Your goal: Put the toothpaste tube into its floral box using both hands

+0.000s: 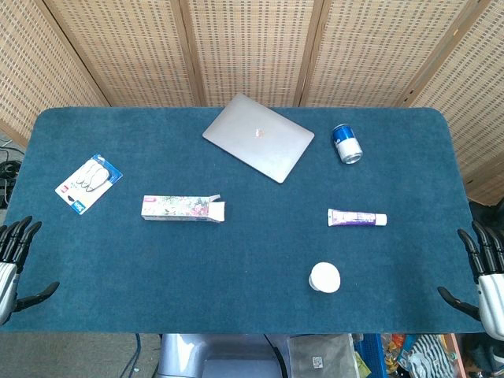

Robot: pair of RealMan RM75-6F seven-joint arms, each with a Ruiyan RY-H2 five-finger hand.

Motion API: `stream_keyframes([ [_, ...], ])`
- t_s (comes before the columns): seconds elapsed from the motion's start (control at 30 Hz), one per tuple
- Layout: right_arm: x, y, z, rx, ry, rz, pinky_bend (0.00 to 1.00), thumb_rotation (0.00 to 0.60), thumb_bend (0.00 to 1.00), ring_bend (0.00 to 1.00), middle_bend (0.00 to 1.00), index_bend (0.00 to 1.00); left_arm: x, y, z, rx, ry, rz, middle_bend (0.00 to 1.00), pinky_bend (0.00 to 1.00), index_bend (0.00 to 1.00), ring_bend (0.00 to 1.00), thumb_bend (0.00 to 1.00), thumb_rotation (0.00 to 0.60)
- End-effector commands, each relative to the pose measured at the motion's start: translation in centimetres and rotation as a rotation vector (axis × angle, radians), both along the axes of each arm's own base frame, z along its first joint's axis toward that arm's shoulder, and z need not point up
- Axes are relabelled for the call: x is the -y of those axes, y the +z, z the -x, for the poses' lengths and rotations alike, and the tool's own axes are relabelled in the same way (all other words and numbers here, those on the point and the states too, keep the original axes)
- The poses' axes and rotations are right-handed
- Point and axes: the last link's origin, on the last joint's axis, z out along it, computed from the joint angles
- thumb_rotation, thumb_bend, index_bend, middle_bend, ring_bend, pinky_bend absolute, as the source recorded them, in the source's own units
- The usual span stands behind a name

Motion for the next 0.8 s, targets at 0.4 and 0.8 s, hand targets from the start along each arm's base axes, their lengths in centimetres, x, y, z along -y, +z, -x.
stream_keyframes([
  [0.4, 6.8, -0.7, 0.3, -0.034, 0.02, -0.096, 0.0, 0.6, 0.0, 0.0, 0.0, 0.0, -1.1, 0.3, 0.2, 0.011, -0.006, -0.032, 0.0, 0.0, 0.0, 0.0, 0.18, 0.6],
  [0.8, 19.6, -7.9, 0.2, -0.01, -0.079, -0.356, 0.21, 0.6, 0.0, 0.18, 0.3, 0.25, -2.8, -0.1, 0.9, 0.017, 0.048, -0.038, 0.0, 0.0, 0.0, 0.0, 0.18, 0.6],
])
